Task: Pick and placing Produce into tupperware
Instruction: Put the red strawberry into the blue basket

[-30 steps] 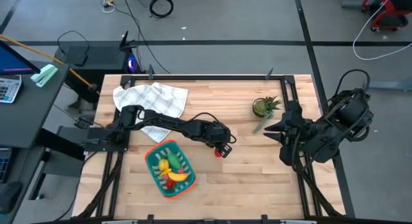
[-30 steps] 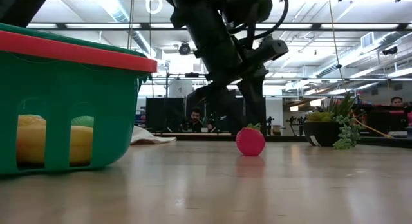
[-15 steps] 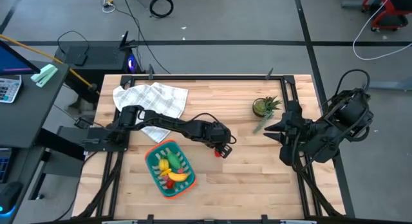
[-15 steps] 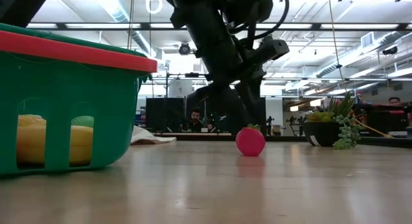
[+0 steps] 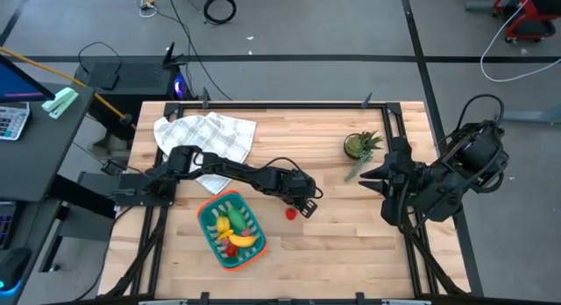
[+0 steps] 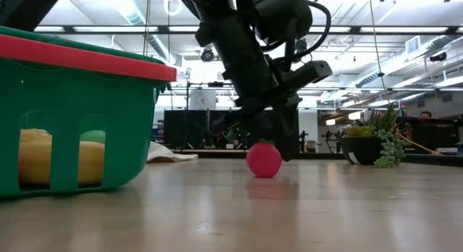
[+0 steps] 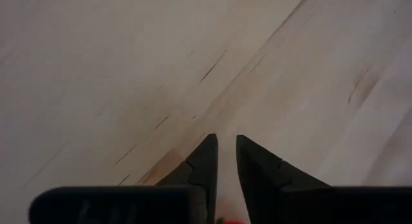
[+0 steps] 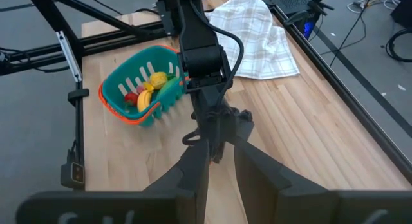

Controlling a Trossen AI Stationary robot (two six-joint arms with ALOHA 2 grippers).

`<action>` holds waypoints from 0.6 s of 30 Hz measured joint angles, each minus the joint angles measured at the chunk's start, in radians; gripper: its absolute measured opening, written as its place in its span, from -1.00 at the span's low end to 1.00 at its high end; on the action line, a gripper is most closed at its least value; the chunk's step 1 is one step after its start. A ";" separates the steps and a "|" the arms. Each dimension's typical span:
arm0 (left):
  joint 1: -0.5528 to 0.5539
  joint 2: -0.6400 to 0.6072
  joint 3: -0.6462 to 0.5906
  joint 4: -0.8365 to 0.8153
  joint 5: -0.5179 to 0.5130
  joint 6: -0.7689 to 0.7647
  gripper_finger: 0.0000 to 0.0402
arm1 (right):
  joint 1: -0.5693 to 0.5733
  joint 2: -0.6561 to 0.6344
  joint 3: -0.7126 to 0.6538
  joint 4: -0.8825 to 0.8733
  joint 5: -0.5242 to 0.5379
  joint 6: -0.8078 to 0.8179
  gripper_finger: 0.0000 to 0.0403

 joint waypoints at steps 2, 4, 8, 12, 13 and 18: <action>0.000 0.000 0.000 0.001 0.000 0.000 -0.74 | 0.000 0.000 0.000 0.000 0.000 -0.001 -0.59; 0.000 0.000 0.000 0.003 0.000 0.000 -0.80 | 0.000 0.000 0.000 0.000 0.000 -0.008 -0.59; 0.000 0.000 0.000 0.010 0.003 -0.010 -0.88 | 0.000 0.000 0.000 0.000 0.000 -0.024 -0.59; 0.000 0.000 0.000 0.022 0.025 -0.017 -0.81 | 0.000 0.000 0.000 0.000 0.000 -0.025 -0.59; 0.000 0.000 0.000 0.025 0.026 -0.017 -0.76 | 0.000 0.000 0.000 0.000 0.000 -0.025 -0.59; 0.000 0.000 0.000 0.019 0.027 -0.018 -0.46 | 0.000 0.000 0.000 0.000 0.000 -0.026 -0.59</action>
